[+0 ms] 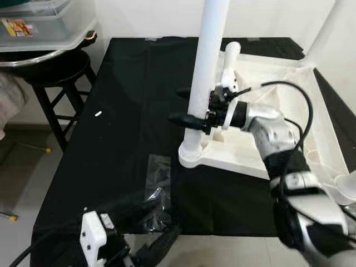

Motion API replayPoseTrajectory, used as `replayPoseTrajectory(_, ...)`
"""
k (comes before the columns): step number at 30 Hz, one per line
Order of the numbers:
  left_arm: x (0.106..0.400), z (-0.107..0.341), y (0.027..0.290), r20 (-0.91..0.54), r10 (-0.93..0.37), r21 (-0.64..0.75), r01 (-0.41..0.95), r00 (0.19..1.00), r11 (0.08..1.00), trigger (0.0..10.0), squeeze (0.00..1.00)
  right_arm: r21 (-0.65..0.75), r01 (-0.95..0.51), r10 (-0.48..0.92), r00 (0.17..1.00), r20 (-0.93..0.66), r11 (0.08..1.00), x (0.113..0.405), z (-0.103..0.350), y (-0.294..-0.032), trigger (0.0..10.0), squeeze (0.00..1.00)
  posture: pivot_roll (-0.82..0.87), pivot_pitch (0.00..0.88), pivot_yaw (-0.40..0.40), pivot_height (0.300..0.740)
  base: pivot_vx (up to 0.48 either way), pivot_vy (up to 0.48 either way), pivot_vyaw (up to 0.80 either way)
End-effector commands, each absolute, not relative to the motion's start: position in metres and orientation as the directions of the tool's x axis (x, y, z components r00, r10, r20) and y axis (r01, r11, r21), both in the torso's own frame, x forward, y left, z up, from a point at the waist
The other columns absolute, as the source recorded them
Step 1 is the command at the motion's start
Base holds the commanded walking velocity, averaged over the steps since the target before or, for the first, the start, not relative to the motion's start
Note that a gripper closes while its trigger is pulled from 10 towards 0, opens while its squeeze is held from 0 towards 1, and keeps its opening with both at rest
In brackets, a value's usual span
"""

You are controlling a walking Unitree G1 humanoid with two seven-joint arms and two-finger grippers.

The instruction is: Building children table

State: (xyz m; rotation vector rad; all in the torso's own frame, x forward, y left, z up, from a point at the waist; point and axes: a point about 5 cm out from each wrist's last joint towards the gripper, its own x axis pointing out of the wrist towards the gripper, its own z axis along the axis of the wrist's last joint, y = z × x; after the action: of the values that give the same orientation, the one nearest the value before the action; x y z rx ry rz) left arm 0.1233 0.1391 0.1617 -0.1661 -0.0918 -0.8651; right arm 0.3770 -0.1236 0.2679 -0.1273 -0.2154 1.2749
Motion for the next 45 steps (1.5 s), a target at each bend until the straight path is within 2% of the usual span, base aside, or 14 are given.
replayPoseTrajectory(1, 0.117, 0.165, 0.144, 0.126, -0.752, -0.105, 0.763, 0.647, 0.638, 10.0, 0.00, -0.206, -0.934, 0.956, 0.274, 0.107, 0.291, 0.380, 0.268, -0.124, 10.0, 0.00, 0.31, 0.256, -0.036, 0.740, 0.000, 0.000, 0.00)
replayPoseTrajectory(3, 0.114, 0.165, 0.145, 0.121, -0.748, -0.113, 0.757, 0.653, 0.643, 10.0, 0.00, -0.204, -0.938, 0.959, 0.264, 0.102, 0.280, 0.380, 0.267, -0.123, 10.0, 0.00, 0.31, 0.257, -0.039, 0.740, 0.000, 0.000, 0.00)
replayPoseTrajectory(4, 0.111, 0.166, 0.146, 0.119, -0.746, -0.124, 0.755, 0.655, 0.644, 10.0, 0.00, -0.199, -0.943, 0.963, 0.251, 0.101, 0.267, 0.381, 0.267, -0.122, 0.0, 0.00, 0.32, 0.262, -0.055, 0.740, 0.000, 0.000, 0.00)
replayPoseTrajectory(6, 0.109, 0.167, 0.147, 0.120, -0.744, -0.135, 0.753, 0.658, 0.644, 10.0, 0.00, -0.192, -0.949, 0.967, 0.233, 0.104, 0.249, 0.381, 0.267, -0.121, 0.0, 0.00, 0.32, 0.265, -0.064, 0.740, 0.000, 0.000, 0.00)
replayPoseTrajectory(15, 0.110, 0.169, 0.146, 0.123, -0.740, -0.136, 0.749, 0.662, 0.648, 10.0, 0.00, -0.206, -0.956, 0.975, 0.187, 0.118, 0.209, 0.382, 0.270, -0.116, 0.0, 0.00, 0.30, 0.248, -0.066, 0.740, 0.000, 0.000, 0.00)
replayPoseTrajectory(24, 0.117, 0.166, 0.140, 0.152, -0.727, -0.125, 0.742, 0.670, 0.658, 10.0, 0.00, -0.298, -0.888, 0.937, 0.338, 0.090, 0.350, 0.379, 0.252, -0.127, 0.0, 0.00, 0.24, 0.228, -0.073, 0.740, 0.000, 0.000, 0.00)
replayPoseTrajectory(26, 0.121, 0.164, 0.140, 0.163, -0.711, -0.124, 0.729, 0.684, 0.673, 10.0, 0.00, -0.280, -0.673, 0.718, 0.689, 0.098, 0.684, 0.364, 0.214, -0.119, 0.0, 0.00, 0.18, 0.200, -0.066, 0.740, 0.000, 0.000, 0.00)
replayPoseTrajectory(27, 0.125, 0.164, 0.141, 0.173, -0.702, -0.123, 0.722, 0.691, 0.681, 10.0, 0.00, -0.250, -0.529, 0.563, 0.822, 0.087, 0.811, 0.328, 0.185, -0.105, 0.0, 0.00, 0.15, 0.193, -0.049, 0.740, 0.000, 0.000, 0.00)
replayPoseTrajectory(29, 0.130, 0.163, 0.141, 0.185, -0.695, -0.122, 0.718, 0.694, 0.685, 10.0, 0.00, -0.230, -0.437, 0.465, 0.882, 0.079, 0.869, 0.293, 0.174, -0.092, 0.0, 0.00, 0.13, 0.185, -0.032, 0.740, 0.000, 0.000, 0.00)
replayPoseTrajectory(32, 0.144, 0.159, 0.139, 0.207, -0.696, -0.111, 0.723, 0.687, 0.681, 10.0, 0.00, -0.171, -0.473, 0.492, 0.865, 0.096, 0.864, 0.268, 0.172, -0.068, 0.0, 0.00, 0.10, 0.111, -0.015, 0.740, 0.000, 0.000, 0.00)
replayPoseTrajectory(42, 0.160, 0.157, 0.134, 0.228, -0.704, -0.070, 0.732, 0.673, 0.677, 10.0, 0.00, -0.146, -0.429, 0.443, 0.892, 0.087, 0.892, 0.276, 0.182, -0.072, 0.0, 0.00, 0.10, 0.067, -0.026, 0.740, 0.000, 0.000, 0.00)
replayPoseTrajectory(43, 0.161, 0.157, 0.134, 0.229, -0.702, -0.067, 0.730, 0.675, 0.680, 10.0, 0.00, -0.136, -0.435, 0.446, 0.893, 0.065, 0.890, 0.272, 0.184, -0.070, 2.0, 0.00, 0.10, 0.066, -0.026, 0.740, 0.000, 0.000, 0.00)
replayPoseTrajectory(44, 0.162, 0.157, 0.134, 0.230, -0.701, -0.066, 0.729, 0.675, 0.681, 10.0, 0.00, -0.134, -0.449, 0.458, 0.888, 0.046, 0.884, 0.269, 0.186, -0.069, 10.0, 0.00, 0.10, 0.066, -0.026, 0.740, 0.000, 0.000, 0.00)
replayPoseTrajectory(45, 0.163, 0.158, 0.134, 0.233, -0.701, -0.063, 0.730, 0.674, 0.680, 10.0, 0.00, -0.111, -0.484, 0.490, 0.871, 0.032, 0.868, 0.267, 0.189, -0.070, 10.0, 0.00, 0.10, 0.070, -0.023, 0.740, 0.000, 0.000, 0.00)
